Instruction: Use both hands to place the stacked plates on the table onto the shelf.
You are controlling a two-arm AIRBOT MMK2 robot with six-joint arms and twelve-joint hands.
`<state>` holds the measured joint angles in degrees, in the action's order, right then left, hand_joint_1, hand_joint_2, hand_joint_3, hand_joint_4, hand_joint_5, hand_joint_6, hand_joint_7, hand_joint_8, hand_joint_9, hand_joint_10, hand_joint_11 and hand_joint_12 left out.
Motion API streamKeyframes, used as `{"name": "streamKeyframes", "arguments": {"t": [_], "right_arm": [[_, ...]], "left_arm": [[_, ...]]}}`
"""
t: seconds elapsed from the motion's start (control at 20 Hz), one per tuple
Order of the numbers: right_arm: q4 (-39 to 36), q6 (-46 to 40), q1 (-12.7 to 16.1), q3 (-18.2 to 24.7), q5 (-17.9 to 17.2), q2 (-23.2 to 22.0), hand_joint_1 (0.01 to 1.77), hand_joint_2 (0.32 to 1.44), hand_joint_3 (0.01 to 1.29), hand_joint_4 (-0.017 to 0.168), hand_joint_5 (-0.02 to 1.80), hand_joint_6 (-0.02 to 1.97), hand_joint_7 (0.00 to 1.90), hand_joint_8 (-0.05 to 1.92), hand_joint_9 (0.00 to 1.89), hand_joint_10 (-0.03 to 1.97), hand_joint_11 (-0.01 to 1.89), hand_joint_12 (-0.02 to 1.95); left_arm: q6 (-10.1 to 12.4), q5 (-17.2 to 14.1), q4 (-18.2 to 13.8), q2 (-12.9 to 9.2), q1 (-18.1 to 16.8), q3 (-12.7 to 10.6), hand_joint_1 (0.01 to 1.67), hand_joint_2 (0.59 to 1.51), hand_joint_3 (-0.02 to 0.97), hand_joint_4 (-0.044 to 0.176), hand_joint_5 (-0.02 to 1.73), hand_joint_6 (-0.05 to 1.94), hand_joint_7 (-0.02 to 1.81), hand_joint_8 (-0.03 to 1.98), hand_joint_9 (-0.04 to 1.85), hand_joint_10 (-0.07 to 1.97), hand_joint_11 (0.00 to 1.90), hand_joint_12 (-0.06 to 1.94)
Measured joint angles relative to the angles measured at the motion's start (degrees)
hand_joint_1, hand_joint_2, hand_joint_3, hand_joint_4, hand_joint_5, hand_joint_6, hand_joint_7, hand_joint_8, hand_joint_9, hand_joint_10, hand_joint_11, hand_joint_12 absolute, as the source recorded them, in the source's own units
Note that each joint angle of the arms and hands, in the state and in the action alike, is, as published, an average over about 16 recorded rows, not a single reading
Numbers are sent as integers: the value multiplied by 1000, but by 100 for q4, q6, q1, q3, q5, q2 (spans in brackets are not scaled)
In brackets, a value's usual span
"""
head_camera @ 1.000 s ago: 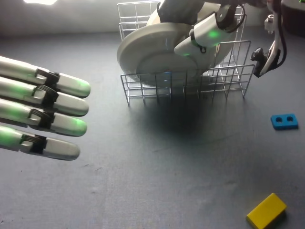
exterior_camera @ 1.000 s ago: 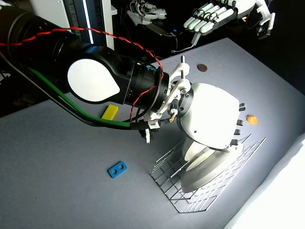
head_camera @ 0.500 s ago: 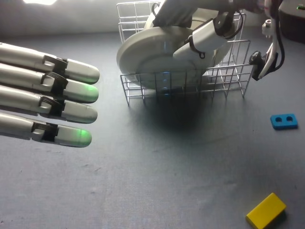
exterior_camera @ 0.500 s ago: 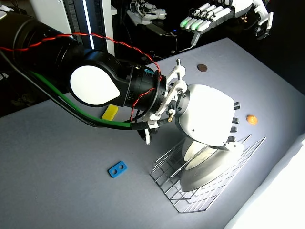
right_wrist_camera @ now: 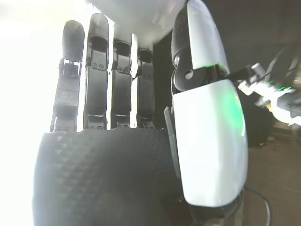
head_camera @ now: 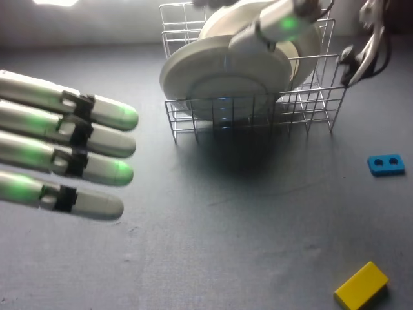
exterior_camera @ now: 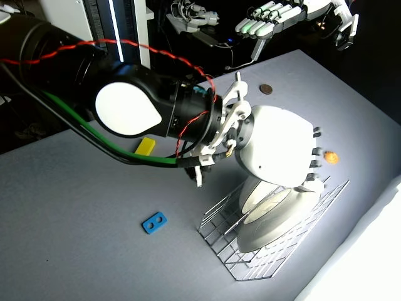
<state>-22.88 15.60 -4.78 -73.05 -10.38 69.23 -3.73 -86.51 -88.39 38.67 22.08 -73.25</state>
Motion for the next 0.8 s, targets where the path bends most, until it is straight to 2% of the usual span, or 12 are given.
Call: {"name": "streamKeyframes", "arguments": {"t": [0.2,0.35,0.45,0.65,0.8], "right_arm": [[-187,71,106,286,-164,-207,1075,1001,12,-2,648,27,713,11,703,18,258,1119],[-388,211,131,622,-321,-444,939,997,12,-1,657,50,727,81,717,94,296,1159],[-536,334,118,896,-442,-628,810,998,12,-1,675,185,752,271,744,289,387,1266],[-868,565,34,1482,-688,-1019,537,1027,11,3,803,641,879,738,885,759,688,1466],[-1014,658,-14,1751,-794,-1198,403,1044,11,7,868,826,941,944,952,969,828,1550]], "left_arm": [[-25,22,-37,1,20,-6,18,1212,4,6,113,26,90,24,69,30,38,47],[-37,39,-66,2,40,-12,24,1229,4,6,225,194,222,228,203,236,157,322],[-42,48,-78,3,53,-25,26,1231,4,8,377,415,398,454,377,468,321,553],[-53,65,-94,4,83,-62,43,1224,2,47,709,726,764,766,742,819,641,994],[-57,69,-101,5,95,-71,58,1228,1,60,875,908,954,953,932,1016,808,1241]]}}
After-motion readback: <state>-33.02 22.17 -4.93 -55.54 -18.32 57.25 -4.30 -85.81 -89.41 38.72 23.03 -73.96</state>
